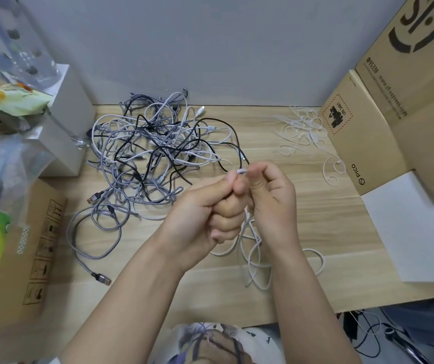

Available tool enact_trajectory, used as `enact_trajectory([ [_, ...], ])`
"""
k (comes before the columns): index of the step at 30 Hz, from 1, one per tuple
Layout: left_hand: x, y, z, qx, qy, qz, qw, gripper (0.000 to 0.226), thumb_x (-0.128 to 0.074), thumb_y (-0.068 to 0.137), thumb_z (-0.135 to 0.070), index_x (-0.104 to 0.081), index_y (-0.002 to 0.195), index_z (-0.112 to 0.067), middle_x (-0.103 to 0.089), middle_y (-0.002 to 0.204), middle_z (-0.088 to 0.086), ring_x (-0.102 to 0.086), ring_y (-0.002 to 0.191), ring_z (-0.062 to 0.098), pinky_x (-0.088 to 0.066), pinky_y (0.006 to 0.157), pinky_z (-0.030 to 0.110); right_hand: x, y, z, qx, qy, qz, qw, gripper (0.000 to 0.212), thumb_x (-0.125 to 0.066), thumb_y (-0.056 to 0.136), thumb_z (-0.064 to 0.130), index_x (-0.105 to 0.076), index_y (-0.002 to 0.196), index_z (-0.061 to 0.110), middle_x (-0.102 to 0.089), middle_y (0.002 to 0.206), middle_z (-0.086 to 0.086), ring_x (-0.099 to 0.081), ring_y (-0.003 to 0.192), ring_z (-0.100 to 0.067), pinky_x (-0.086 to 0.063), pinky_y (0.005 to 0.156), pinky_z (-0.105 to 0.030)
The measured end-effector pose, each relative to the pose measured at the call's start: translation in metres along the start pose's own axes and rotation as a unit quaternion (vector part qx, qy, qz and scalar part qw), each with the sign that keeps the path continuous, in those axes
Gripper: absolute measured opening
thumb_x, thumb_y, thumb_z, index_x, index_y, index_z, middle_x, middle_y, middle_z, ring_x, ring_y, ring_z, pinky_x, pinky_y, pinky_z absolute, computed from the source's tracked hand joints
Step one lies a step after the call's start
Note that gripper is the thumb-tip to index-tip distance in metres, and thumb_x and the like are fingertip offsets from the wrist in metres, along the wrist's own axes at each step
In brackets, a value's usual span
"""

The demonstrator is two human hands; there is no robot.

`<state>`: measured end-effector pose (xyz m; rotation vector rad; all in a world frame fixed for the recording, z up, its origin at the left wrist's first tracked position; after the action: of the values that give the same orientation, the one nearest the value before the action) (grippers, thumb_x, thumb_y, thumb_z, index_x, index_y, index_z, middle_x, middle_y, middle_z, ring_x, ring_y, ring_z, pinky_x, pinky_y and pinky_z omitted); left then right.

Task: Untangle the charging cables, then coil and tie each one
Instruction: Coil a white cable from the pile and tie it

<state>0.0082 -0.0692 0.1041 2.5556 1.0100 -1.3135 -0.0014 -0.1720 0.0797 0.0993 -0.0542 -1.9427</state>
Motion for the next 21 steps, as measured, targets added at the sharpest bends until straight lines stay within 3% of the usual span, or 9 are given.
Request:
enact_trajectory([
  [4,-0.012,-0.001,-0.02,-0.096,-0.047,0.006,0.994,0.028,-0.043,0.089,-0.021,-0.07,0.08,-0.017,-0.023,0.048,-0.011,-0.015,0.038,0.001,-0.017,0.034,0.012,-0.008,0.002,-0.007,-0.022,-0.078,0.08,0.993,0.022,-0.045,0.092,0.031,-0.062,0.078,0.026,-0.056,0.069,-0.001,-0.046,0.064,-0.011,-0.038,0.06,-0.023],
  [8,-0.006,0.003,-0.031,-0.155,-0.031,-0.045,0.986,0.028,-0.04,0.087,-0.017,-0.058,0.108,-0.01,-0.031,0.051,-0.01,-0.026,0.038,-0.001,-0.02,0.037,0.011,-0.017,-0.005,-0.009,-0.08,-0.157,0.199,0.964,0.025,-0.043,0.089,0.027,-0.057,0.07,0.032,-0.041,0.046,0.015,-0.036,0.046,0.0,-0.028,0.049,-0.012],
  [11,0.004,0.004,-0.034,-0.159,-0.002,-0.088,0.983,0.038,-0.041,0.086,-0.016,-0.051,0.121,-0.007,-0.034,0.054,-0.007,-0.028,0.039,0.0,-0.025,0.038,0.011,-0.021,-0.013,-0.001,-0.092,-0.215,0.241,0.942,0.032,-0.047,0.098,0.025,-0.055,0.067,0.033,-0.045,0.046,0.015,-0.04,0.047,-0.001,-0.031,0.053,-0.019],
  [14,0.016,0.003,-0.033,-0.167,0.078,-0.123,0.975,0.03,-0.038,0.094,-0.007,-0.051,0.12,-0.008,-0.051,0.061,-0.005,-0.037,0.041,0.003,-0.033,0.039,0.014,-0.024,-0.017,0.011,-0.082,-0.271,0.265,0.922,0.022,-0.049,0.096,0.026,-0.056,0.076,0.024,-0.043,0.049,0.01,-0.038,0.049,-0.006,-0.031,0.054,-0.027],
  [16,0.021,0.002,-0.031,-0.161,0.137,-0.145,0.967,0.03,-0.035,0.097,-0.001,-0.049,0.123,-0.007,-0.067,0.075,-0.001,-0.059,0.056,0.009,-0.049,0.051,0.017,-0.024,-0.02,0.014,-0.059,-0.337,0.284,0.896,0.02,-0.05,0.095,0.028,-0.06,0.081,0.016,-0.04,0.049,0.006,-0.037,0.05,-0.008,-0.027,0.052,-0.027],
  [17,0.024,0.002,-0.03,-0.154,0.166,-0.152,0.962,0.031,-0.035,0.098,0.0,-0.048,0.125,-0.007,-0.071,0.088,0.003,-0.068,0.074,0.013,-0.054,0.066,0.019,-0.023,-0.021,0.016,-0.047,-0.358,0.287,0.887,0.022,-0.051,0.094,0.029,-0.061,0.083,0.012,-0.039,0.05,0.005,-0.037,0.05,-0.009,-0.027,0.052,-0.029],
  [19,0.028,0.001,-0.028,-0.136,0.255,-0.161,0.944,0.031,-0.036,0.099,-0.002,-0.049,0.124,-0.014,-0.067,0.115,0.009,-0.064,0.107,0.014,-0.05,0.091,0.02,-0.022,-0.021,0.02,-0.024,-0.36,0.279,0.89,0.027,-0.053,0.091,0.034,-0.063,0.08,0.011,-0.04,0.05,0.005,-0.038,0.051,-0.01,-0.028,0.052,-0.031],
  [21,0.032,0.0,-0.026,-0.115,0.351,-0.158,0.916,0.033,-0.037,0.1,-0.005,-0.048,0.129,-0.017,-0.065,0.119,0.003,-0.058,0.115,0.007,-0.045,0.098,0.02,-0.019,-0.02,0.03,-0.003,-0.313,0.253,0.916,0.024,-0.053,0.084,0.035,-0.066,0.074,0.017,-0.046,0.051,0.007,-0.043,0.053,-0.008,-0.032,0.052,-0.028],
])
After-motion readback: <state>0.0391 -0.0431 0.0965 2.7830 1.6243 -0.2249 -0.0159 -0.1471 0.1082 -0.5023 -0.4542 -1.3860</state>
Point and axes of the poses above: each hand's wrist, its own y-axis towards the middle knuckle, its own x-axis out of the back of the hand, z = x × y, the point moved 4 cm from there along y, towards the middle knuckle
